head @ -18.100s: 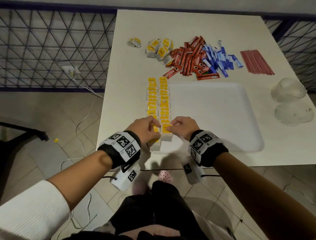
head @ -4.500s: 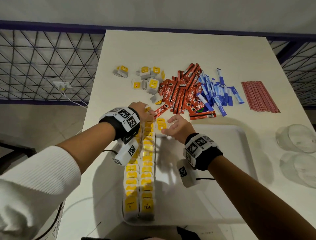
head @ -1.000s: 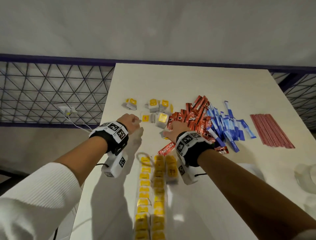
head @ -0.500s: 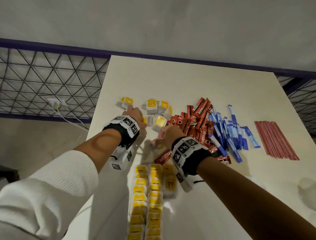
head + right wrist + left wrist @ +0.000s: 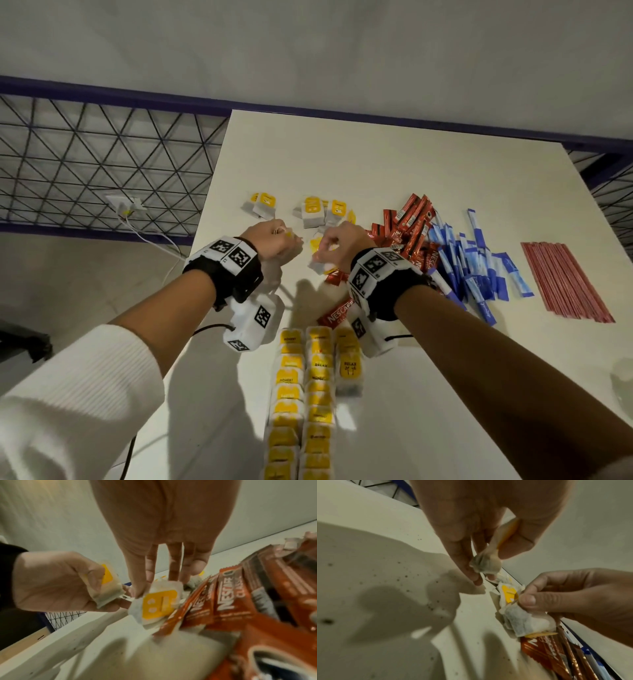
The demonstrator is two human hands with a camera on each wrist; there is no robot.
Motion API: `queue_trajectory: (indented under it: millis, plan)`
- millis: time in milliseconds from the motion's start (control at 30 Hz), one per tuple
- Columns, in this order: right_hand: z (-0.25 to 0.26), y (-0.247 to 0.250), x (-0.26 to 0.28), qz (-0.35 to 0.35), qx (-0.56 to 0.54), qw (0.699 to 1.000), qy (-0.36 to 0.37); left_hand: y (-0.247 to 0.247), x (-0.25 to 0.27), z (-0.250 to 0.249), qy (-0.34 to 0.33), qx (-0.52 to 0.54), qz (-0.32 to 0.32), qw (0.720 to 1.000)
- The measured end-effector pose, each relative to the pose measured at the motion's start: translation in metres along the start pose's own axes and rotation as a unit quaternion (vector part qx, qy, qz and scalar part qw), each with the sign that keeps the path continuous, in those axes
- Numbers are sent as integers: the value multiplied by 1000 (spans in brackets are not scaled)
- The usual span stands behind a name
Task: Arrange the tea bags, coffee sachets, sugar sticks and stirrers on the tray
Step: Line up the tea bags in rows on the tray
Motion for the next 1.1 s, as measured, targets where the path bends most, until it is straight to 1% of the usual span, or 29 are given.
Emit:
queue_trajectory:
  millis: [100, 133, 200, 233, 300, 400, 500, 567, 667, 733, 833, 867, 933, 1000, 1067, 1100]
  plan:
    - [3, -5, -2, -21, -31, 999, 9, -8, 5, 1, -1, 111, 63, 992]
    - [4, -6, -1, -28, -45, 999, 8, -9, 6, 4, 12, 142, 64, 988]
    - [7, -10, 0, -24, -63, 998, 6, -5, 9, 16, 60, 195, 47, 978]
    - [9, -11, 1, -22, -72, 997, 9, -6, 9, 20, 74, 210, 54, 973]
    - [15, -10, 4, -30, -103, 994, 16, -11, 8, 29, 105, 219, 90, 966]
    - [27, -8, 11, -37, -200, 979, 18, -17, 17, 35, 139, 236, 135, 952]
    - [43, -10, 21, -6, -266, 964, 17, -27, 40, 34, 142, 253, 182, 940]
    - [52, -10, 28, -3, -283, 959, 23, -37, 59, 34, 139, 278, 226, 923]
    - [58, -10, 39, -8, -283, 959, 27, -54, 90, 33, 129, 295, 298, 899]
    - [61, -9, 48, -8, -268, 963, 30, -60, 108, 35, 122, 299, 315, 892]
    - [63, -3, 63, -34, -263, 964, 28, -63, 126, 38, 104, 309, 308, 894]
    - [62, 0, 68, -53, -280, 958, 22, -62, 129, 39, 102, 326, 303, 889]
    - [52, 3, 83, -83, -328, 941, -11, -62, 133, 44, 103, 364, 286, 880]
    - [44, 2, 101, -86, -347, 933, -35, -59, 138, 42, 78, 369, 250, 892]
    - [41, -2, 118, -65, -349, 934, -43, -53, 145, 37, 41, 363, 202, 909]
    - [41, -5, 127, -53, -351, 934, -43, -51, 147, 35, 24, 365, 184, 913]
Point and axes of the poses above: each hand's wrist, its own x-axis away from the middle knuckle, its own y-axis out of the back of the hand, z = x × y, the point moved 10 cm from there along -x, towards the middle knuckle, and after that the axes turned 15 degrees about y, right-handed, at the moved point
